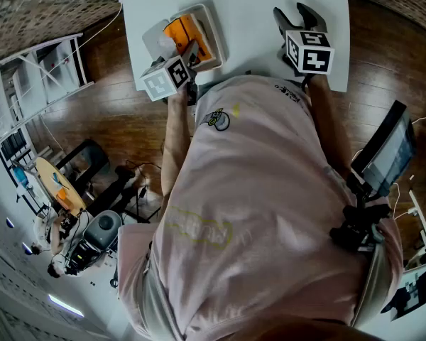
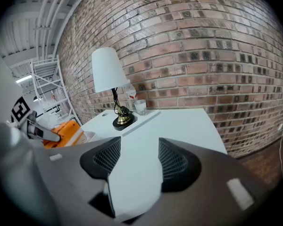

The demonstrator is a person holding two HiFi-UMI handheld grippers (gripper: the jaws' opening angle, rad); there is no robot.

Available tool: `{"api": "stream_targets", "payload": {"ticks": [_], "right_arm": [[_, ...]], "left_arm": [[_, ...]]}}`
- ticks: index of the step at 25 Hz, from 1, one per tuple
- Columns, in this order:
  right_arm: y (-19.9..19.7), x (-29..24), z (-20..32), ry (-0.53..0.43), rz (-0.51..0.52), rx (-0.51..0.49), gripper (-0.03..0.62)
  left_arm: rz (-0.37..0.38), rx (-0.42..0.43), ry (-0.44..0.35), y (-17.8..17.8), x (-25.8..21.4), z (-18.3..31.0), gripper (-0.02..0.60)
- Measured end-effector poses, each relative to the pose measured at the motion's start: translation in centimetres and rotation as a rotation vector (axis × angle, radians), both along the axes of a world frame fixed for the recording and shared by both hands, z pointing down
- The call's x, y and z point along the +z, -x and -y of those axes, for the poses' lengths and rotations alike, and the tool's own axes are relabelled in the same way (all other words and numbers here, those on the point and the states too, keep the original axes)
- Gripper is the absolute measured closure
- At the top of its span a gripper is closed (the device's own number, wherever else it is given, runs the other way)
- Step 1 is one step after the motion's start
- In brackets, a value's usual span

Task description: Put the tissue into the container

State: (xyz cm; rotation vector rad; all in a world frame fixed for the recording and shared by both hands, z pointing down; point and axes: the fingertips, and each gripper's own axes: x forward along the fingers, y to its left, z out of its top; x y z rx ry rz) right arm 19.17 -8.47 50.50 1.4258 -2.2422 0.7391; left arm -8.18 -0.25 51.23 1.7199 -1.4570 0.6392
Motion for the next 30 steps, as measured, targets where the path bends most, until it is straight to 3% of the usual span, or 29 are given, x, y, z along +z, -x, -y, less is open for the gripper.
{"api": "stream_targets", "payload": {"ticks": [6, 10, 16, 19, 20, 23, 27, 30], "right_arm": [[-0.4, -0.4, -0.6, -0.007, -0.022, -0.002, 0.341], [0.4, -0.6, -0.6, -0.006, -0.013, -0.019, 0.341], [1.3, -1.1, -0.4, -0.007, 0.015, -0.024, 0.341], [1.2, -1.1, -0.3, -0.005, 0.028, -0.02, 0.339], [1.1, -1.0, -0.3, -0.003, 0.026, -0.019, 0.339], [0.6, -0.5, -0.4, 0.006, 0.021, -0.012, 0.339], [0.7, -0.4, -0.4, 0.012, 0.014, -0.016, 0.339], [1.1, -0.4, -0.4, 0.01, 0.014, -0.021, 0.339]], "left_arm": [[0.007, 0.105, -0.102, 0.1, -12.2, -1.4, 0.327], [0.047, 0.095, -0.084, 1.3, -16.2, -2.1, 0.325], [0.085, 0.119, -0.031, 0.9, -15.2, -2.0, 0.309], [0.101, 0.109, -0.041, 1.2, -14.2, -2.0, 0.292], [0.102, 0.089, -0.059, 1.5, -14.1, -1.9, 0.316], [0.081, 0.027, -0.128, 2.2, -14.4, -1.0, 0.491], [0.115, 0.011, -0.159, 3.2, -14.0, -0.6, 0.495], [0.087, 0.018, -0.114, 4.1, -11.7, -2.2, 0.495]]}}
